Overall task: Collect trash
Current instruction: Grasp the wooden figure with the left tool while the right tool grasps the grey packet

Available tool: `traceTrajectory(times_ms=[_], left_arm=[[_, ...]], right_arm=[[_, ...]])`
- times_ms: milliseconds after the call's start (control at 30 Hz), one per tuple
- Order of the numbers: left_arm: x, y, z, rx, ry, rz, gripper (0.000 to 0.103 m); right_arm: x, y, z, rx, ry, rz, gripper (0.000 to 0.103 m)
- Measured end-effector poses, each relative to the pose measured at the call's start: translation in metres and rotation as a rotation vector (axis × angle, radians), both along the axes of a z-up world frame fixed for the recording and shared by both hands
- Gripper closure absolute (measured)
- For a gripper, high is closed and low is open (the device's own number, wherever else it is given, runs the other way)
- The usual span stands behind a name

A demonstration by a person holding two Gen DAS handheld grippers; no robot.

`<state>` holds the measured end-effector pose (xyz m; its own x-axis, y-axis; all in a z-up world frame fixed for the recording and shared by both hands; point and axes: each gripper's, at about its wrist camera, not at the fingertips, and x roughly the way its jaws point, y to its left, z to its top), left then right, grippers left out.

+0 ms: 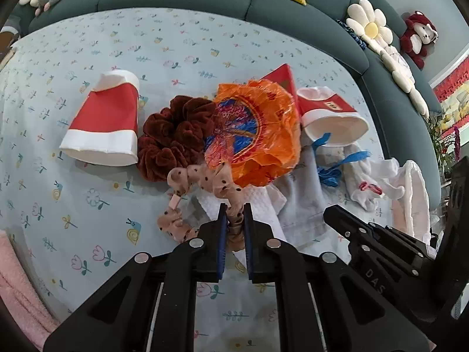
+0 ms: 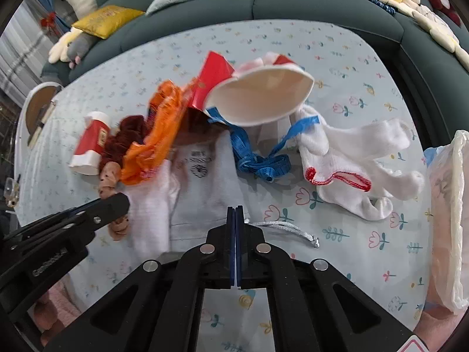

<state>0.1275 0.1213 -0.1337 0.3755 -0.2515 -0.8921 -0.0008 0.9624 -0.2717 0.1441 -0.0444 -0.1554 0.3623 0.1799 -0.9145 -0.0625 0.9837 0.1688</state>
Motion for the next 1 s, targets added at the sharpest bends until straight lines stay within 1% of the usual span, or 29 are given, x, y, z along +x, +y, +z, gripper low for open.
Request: traceTrajectory(times_ms=[200, 267, 333, 400, 433, 467, 533, 600, 733, 767, 833, 867, 900, 1000], left_arm=[[-0.008, -0.011, 0.018, 0.003, -0.035, -0.011, 0.093], [-0.010, -0.014, 0.024, 0.008, -0.047, -0.015, 0.093], [-0.012, -0.014, 0.028, 0.013, -0.056, -0.015, 0.093], [-0.014, -0.014, 0.031, 0.021, -0.064, -0.015, 0.093], [-0.014, -0.013, 0.031, 0.025, -0.065, -0.013, 0.093], [-0.014, -0.012, 0.032, 0.025, -0.065, -0.012, 0.093], [-0.016, -0.009, 0.032, 0.027, -0.065, -0.008, 0.093], [-0.016, -0.006, 0.031, 0.031, -0.062, -0.005, 0.093], [-0.015, 0.000, 0.028, 0.028, -0.055, 0.004, 0.093], [-0.015, 0.000, 0.028, 0.027, -0.054, 0.004, 0.093], [-0.015, 0.001, 0.027, 0.030, -0.052, 0.003, 0.093], [-0.015, 0.001, 0.026, 0.031, -0.050, 0.002, 0.093], [-0.015, 0.000, 0.026, 0.032, -0.048, 0.001, 0.093], [-0.016, -0.004, 0.026, 0.036, -0.045, -0.002, 0.093]], right_arm=[[-0.010, -0.002, 0.024, 0.017, -0.055, 0.021, 0.103], [-0.012, -0.005, 0.027, 0.021, -0.063, 0.020, 0.103], [-0.009, -0.006, 0.026, 0.028, -0.044, 0.025, 0.100], [-0.005, -0.006, 0.020, 0.043, -0.019, 0.028, 0.088], [-0.004, -0.006, 0.016, 0.039, -0.010, 0.029, 0.083], [-0.002, -0.004, 0.012, 0.033, -0.003, 0.029, 0.076], [0.002, -0.002, 0.006, 0.032, 0.011, 0.030, 0.070], [0.006, 0.002, -0.002, 0.030, 0.025, 0.030, 0.061], [0.012, 0.010, -0.021, -0.004, 0.062, 0.038, 0.061], [0.011, 0.011, -0.025, -0.007, 0.070, 0.039, 0.063], [0.009, 0.013, -0.025, -0.016, 0.056, 0.049, 0.073], [0.007, 0.015, -0.025, -0.015, 0.062, 0.062, 0.082], [0.006, 0.015, -0.024, -0.007, 0.064, 0.067, 0.089], [0.000, 0.018, -0.013, -0.005, 0.043, 0.078, 0.091]])
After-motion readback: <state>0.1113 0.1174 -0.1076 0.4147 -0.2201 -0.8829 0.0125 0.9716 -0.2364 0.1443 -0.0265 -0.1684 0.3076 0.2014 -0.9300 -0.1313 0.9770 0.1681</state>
